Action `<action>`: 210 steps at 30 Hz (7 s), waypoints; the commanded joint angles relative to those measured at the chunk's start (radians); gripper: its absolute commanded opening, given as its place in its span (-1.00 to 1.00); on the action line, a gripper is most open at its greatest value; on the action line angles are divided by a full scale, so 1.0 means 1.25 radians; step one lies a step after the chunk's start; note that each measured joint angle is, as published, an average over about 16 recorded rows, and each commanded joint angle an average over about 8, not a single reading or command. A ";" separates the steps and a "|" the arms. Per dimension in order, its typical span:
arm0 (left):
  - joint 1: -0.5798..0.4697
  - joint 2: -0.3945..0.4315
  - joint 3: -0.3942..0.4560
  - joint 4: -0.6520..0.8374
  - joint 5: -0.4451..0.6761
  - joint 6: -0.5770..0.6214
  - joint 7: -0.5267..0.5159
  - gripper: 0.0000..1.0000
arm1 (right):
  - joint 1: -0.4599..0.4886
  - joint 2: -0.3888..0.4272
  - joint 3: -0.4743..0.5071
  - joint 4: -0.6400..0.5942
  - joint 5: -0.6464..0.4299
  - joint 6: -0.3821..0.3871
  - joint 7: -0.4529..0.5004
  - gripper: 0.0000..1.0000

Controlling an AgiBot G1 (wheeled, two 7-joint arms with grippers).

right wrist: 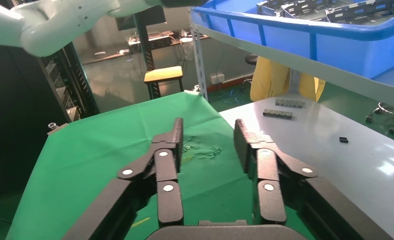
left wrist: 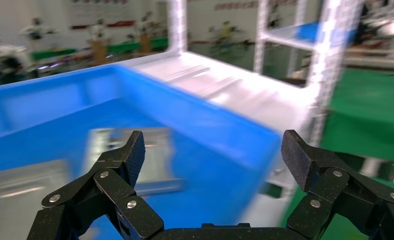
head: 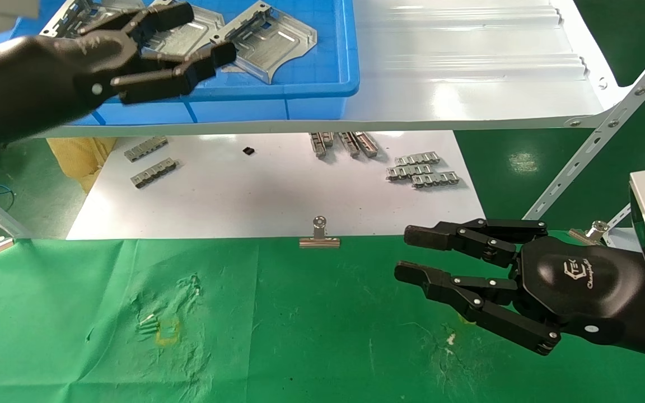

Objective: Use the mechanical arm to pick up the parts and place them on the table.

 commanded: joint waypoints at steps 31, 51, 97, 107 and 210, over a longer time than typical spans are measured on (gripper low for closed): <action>-0.399 0.080 0.159 0.512 0.339 -0.207 -0.035 0.39 | 0.000 0.000 0.000 0.000 0.000 0.000 0.000 -1.00; -0.422 0.112 0.179 0.611 0.374 -0.266 -0.019 -1.00 | 0.000 0.000 0.000 0.000 0.000 0.000 0.000 -1.00; -0.419 0.093 0.102 0.610 0.263 -0.220 0.102 -1.00 | 0.000 0.000 0.000 0.000 0.000 0.000 0.000 -1.00; -0.402 0.057 0.054 0.535 0.178 -0.007 0.172 -1.00 | 0.000 0.000 0.000 0.000 0.000 0.000 0.000 -1.00; 0.015 -0.218 0.349 -0.053 0.041 0.252 0.383 1.00 | 0.000 0.000 0.000 0.000 0.000 0.000 0.000 0.07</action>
